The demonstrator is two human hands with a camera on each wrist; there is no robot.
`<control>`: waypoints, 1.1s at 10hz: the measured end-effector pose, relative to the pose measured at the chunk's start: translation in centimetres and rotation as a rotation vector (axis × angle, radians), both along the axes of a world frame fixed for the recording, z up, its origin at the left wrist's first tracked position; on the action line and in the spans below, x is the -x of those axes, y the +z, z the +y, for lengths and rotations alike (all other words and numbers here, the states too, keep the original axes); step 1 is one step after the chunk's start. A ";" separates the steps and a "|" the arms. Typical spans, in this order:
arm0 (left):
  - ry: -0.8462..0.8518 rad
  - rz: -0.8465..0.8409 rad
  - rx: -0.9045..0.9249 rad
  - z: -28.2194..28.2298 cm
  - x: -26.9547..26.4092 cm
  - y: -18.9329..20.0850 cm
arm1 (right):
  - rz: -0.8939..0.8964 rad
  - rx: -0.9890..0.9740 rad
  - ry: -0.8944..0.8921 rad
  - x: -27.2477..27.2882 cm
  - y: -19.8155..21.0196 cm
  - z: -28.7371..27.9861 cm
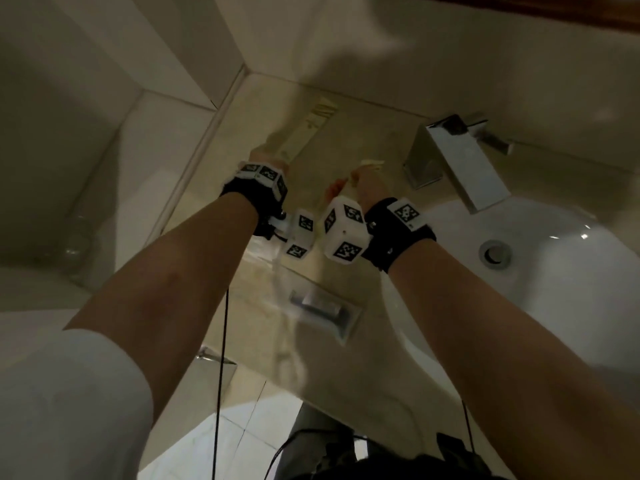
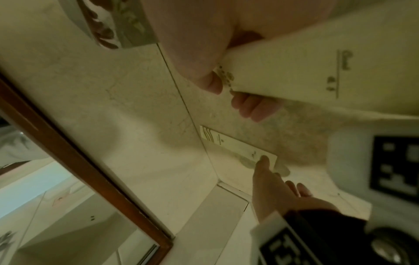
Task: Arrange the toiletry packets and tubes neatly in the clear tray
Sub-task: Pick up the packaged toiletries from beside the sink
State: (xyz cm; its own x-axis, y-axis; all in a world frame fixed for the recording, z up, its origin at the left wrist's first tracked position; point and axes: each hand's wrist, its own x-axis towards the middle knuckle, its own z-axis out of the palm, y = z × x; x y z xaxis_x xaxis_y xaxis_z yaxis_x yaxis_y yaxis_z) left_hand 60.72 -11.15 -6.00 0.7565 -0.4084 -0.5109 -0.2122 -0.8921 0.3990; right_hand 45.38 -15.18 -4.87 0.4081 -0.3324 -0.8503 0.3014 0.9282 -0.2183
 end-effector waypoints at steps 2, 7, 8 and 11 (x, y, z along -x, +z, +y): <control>-0.097 -0.215 -0.237 -1.8 1.0 -1.4 | 0.147 0.055 0.130 0.9 -1.2 0.0; -0.301 -0.210 -0.255 -2.1 -0.1 -2.4 | 0.203 0.116 0.127 2.3 -2.7 3.4; -0.226 -0.137 -0.013 -0.9 1.4 -1.0 | 0.205 0.121 0.058 2.8 -1.5 3.8; -0.386 0.623 0.224 9.5 7.7 6.9 | 0.069 0.265 -0.116 4.7 3.1 8.1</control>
